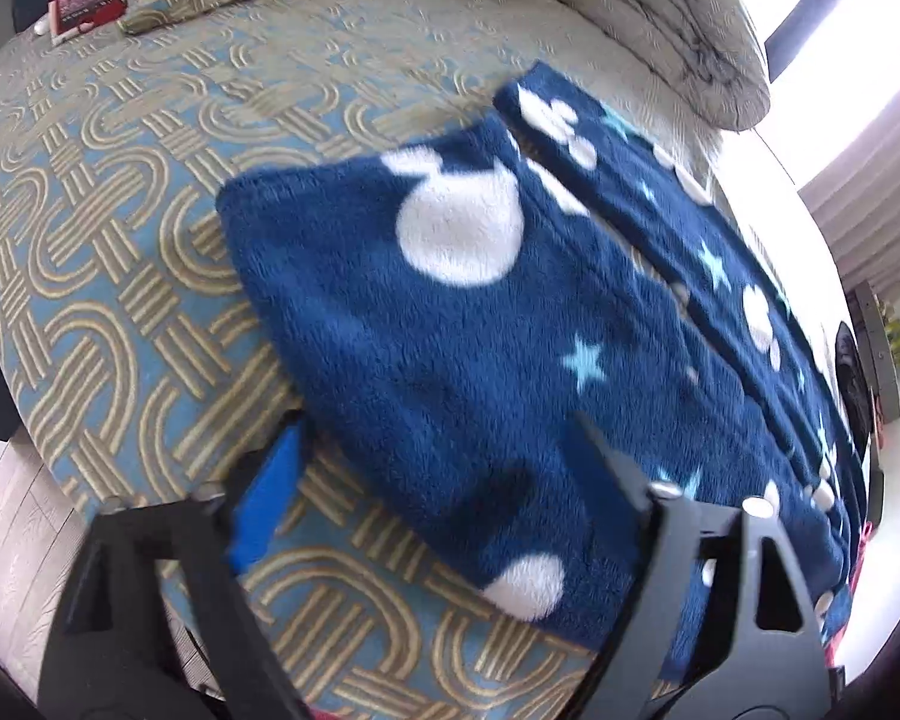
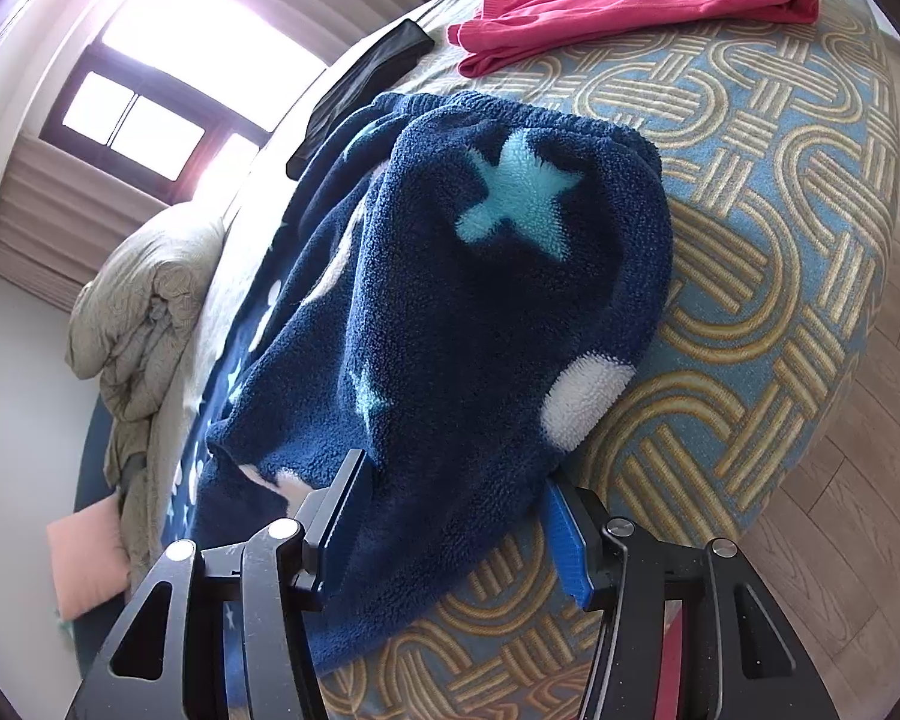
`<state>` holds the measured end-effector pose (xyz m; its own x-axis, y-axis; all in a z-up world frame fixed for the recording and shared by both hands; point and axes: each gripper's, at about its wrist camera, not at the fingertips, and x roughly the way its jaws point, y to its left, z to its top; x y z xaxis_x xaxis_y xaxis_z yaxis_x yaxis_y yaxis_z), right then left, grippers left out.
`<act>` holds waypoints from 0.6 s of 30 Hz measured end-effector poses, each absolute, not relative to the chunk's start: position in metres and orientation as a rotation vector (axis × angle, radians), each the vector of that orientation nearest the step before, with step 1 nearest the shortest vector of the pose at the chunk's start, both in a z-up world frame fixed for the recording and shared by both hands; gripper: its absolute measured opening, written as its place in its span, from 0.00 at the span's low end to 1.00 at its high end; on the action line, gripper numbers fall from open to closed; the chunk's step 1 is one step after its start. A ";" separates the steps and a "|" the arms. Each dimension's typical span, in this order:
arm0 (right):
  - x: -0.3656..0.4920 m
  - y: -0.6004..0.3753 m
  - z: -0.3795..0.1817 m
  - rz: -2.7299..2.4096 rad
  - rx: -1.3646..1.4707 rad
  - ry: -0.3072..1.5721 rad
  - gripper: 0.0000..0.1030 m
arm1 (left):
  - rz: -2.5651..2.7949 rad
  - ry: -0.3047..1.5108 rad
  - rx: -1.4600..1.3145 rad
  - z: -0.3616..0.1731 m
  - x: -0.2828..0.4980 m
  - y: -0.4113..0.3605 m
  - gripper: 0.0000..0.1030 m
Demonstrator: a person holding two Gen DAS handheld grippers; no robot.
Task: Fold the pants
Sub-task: 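Grasp the pants edge with both grippers and lift it up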
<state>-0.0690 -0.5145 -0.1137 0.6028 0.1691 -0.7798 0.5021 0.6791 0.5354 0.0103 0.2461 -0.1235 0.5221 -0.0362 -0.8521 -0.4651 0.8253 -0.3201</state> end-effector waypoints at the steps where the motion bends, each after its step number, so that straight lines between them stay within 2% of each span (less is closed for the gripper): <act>1: -0.067 -0.514 -0.113 -0.213 0.830 0.924 0.53 | 0.276 0.998 -0.561 -0.123 0.012 0.246 0.35; 2: -0.065 -0.514 -0.113 -0.202 0.831 0.923 0.49 | 0.267 1.012 -0.565 -0.124 0.014 0.247 0.24; 3: -0.063 -0.513 -0.113 -0.188 0.832 0.928 0.38 | 0.241 1.030 -0.589 -0.125 0.016 0.249 0.13; 4: -0.060 -0.512 -0.114 -0.178 0.833 0.935 0.23 | 0.228 1.038 -0.622 -0.126 0.016 0.252 0.13; 6: -0.059 -0.510 -0.113 -0.176 0.824 0.934 0.12 | 0.231 1.027 -0.650 -0.124 0.013 0.256 0.11; 18: -0.050 -0.497 -0.074 -0.111 0.743 0.844 0.09 | 0.190 0.936 -0.505 -0.082 0.017 0.231 0.09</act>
